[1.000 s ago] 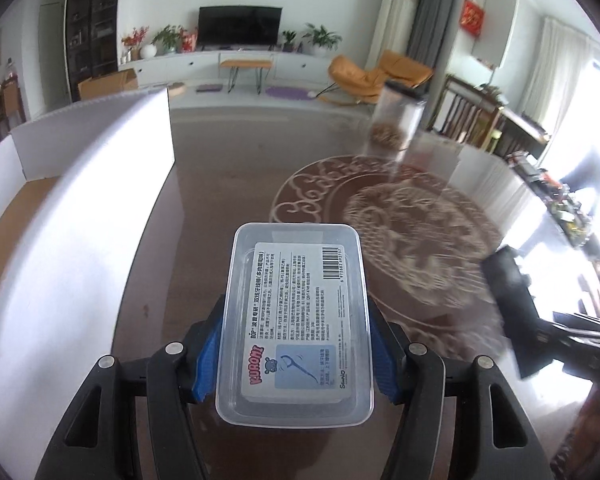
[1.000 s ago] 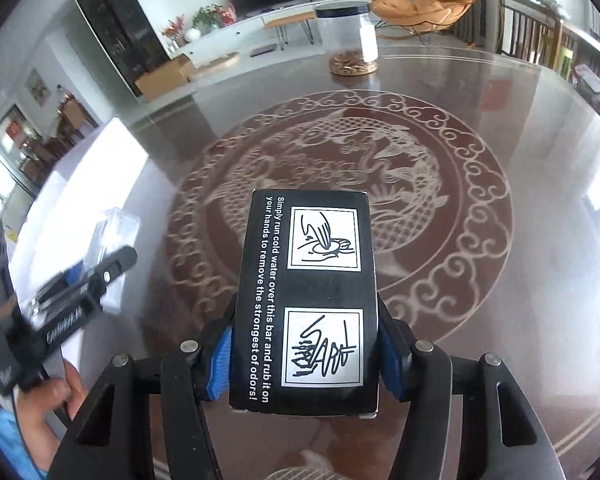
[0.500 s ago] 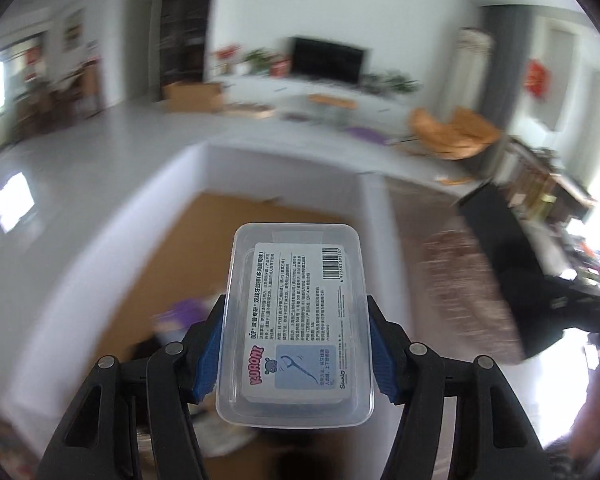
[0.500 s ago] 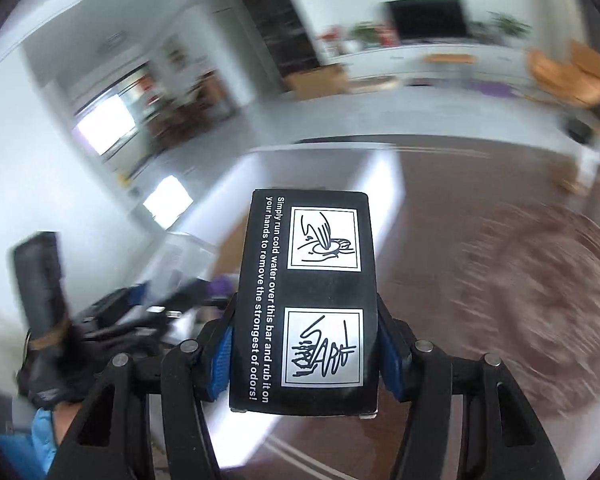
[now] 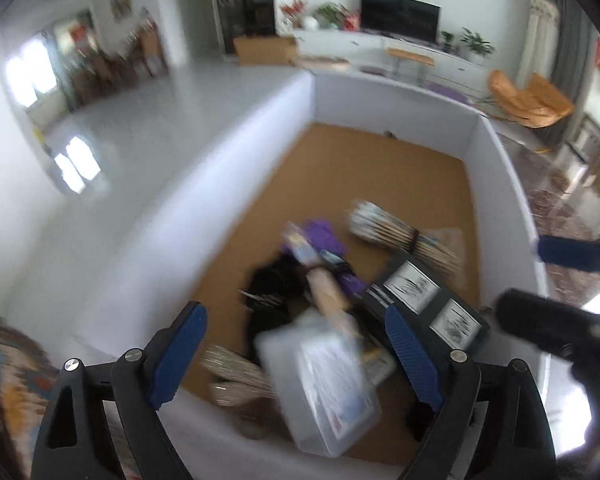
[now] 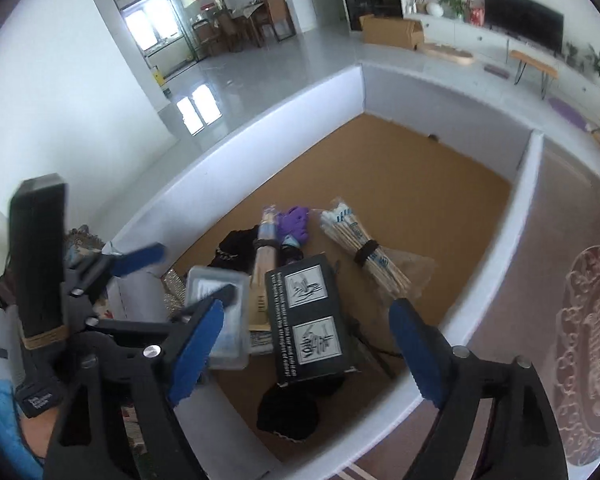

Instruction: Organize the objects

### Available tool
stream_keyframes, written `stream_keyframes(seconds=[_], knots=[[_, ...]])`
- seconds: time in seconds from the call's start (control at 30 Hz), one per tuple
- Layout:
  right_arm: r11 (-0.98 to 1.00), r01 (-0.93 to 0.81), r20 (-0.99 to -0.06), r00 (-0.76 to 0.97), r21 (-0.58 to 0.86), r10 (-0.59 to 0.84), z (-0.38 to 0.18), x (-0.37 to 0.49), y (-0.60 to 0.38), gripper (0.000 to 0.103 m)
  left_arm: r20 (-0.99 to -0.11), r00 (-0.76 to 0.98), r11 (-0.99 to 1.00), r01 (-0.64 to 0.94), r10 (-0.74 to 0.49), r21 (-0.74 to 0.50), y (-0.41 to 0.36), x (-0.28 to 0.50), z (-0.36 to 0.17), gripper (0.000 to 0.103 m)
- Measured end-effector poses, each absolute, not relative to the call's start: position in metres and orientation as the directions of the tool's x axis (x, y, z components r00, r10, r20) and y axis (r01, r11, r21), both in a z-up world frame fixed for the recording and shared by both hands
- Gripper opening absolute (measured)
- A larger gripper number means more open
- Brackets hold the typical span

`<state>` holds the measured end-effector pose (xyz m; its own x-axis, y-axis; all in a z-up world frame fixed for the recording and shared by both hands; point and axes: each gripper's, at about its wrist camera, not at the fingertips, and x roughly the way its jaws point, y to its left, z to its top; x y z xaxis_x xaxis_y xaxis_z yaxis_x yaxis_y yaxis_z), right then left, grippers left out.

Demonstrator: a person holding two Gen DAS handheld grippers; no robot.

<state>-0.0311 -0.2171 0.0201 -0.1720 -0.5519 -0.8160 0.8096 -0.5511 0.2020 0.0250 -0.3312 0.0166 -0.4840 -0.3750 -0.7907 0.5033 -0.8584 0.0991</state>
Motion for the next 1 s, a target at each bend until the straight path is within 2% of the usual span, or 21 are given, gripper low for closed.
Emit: stream_keyframes(seconds=[0.07,0.13,0.27,0.43,0.6,0.77,1.0], knots=[[-0.56,0.808,-0.806,-0.204,0.182,-0.556,0.029,-0.034,-0.209,0.088,-0.744,-0.456,-0.807,0.56,-0.489,0.187,-0.333,0.03,0.034,0.091],[-0.569,0.806,-0.794,-0.234,0.163,-0.56,0.039,-0.038,-0.201,0.09,-0.733,-0.418,-0.766,0.605,-0.537,0.217,-0.334,0.038,0.055,0.1],[-0.582,0.8,-0.784,-0.265,0.147,-0.561,0.058,-0.041,-0.193,0.091,-0.753,-0.424,-0.781,0.596,-0.503,0.187,-0.328,0.047,0.076,0.103],[-0.589,0.8,-0.807,-0.27,0.114,-0.524,0.068,-0.039,-0.194,0.091,-0.766,-0.411,-0.797,0.566,-0.495,0.211,-0.314,0.048,0.079,0.103],[-0.598,0.8,-0.823,-0.312,0.042,-0.475,0.077,-0.03,-0.194,0.092,-0.825,-0.417,-0.811,0.579,-0.38,0.081,-0.327,0.051,0.078,0.102],[-0.593,0.805,-0.827,-0.315,0.027,-0.465,0.082,-0.025,-0.194,0.095,-0.83,-0.411,-0.778,0.627,-0.376,0.041,-0.339,0.053,0.073,0.102],[-0.578,0.815,-0.828,-0.306,0.028,-0.47,0.079,-0.025,-0.2,0.095,-0.808,-0.426,-0.772,0.634,-0.406,0.053,-0.336,0.055,0.078,0.102]])
